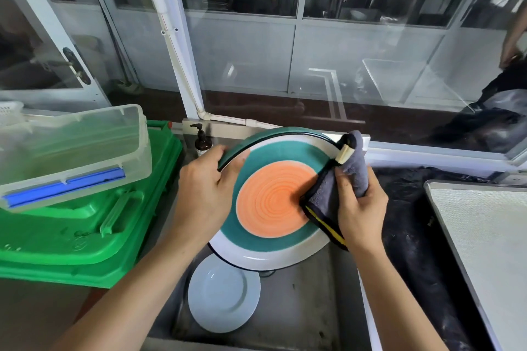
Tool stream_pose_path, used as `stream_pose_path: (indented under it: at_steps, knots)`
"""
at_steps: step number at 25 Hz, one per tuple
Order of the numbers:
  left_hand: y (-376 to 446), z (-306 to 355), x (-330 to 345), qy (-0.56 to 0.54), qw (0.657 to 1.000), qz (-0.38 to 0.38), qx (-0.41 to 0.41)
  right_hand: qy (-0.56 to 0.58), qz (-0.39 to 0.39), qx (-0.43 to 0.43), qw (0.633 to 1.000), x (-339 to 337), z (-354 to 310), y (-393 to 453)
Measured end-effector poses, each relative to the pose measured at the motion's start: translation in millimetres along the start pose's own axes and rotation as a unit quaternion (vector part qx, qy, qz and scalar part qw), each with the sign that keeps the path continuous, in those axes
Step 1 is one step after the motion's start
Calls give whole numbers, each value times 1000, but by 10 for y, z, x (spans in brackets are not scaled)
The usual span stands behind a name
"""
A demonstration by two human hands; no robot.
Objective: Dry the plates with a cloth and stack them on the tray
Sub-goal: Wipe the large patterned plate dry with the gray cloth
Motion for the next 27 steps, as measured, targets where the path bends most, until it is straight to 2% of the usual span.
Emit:
stream_pose_path:
  at_steps: [4,7,9,12,14,16,18,20,23,27]
  knots:
    - [-164,-245,44,-15,997,-24,-75,-3,-22,46,999,60,183,-74]
    - [-184,-301,24,-42,992,-69,-91,-61,-46,6,997,-3,65,3]
    - [-67,-201,19,-32,993,-95,-63,-109,-81,-30,990,13,-118,65]
    - [155,142,101,-7,989,-148,26,-175,-140,-119,967,146,-439,56]
    - [230,336,191,32,976,-206,63,-202,-157,-179,950,230,-601,2]
    - [262,410,230,103,963,-238,74,-195,-161,-189,949,260,-664,-23]
    - [267,417,218,173,956,-224,80,-175,-161,-180,954,262,-669,-30]
    - [252,419,214,197,955,-209,80,-168,-158,-177,957,262,-680,-18]
    - [220,386,169,157,972,-160,70,-167,-137,-167,962,222,-661,65]
    - [196,291,14,57,996,-42,48,-61,-61,-78,993,28,-429,167]
Point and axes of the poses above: each hand's wrist, its own y-axis towards the middle knuckle, its own x-axis out of the palm, z = x × y, the point moved 6 cm from there along y, towards the middle knuckle, and after that the axes turned 7 degrees about x, right-handed, at the moved point
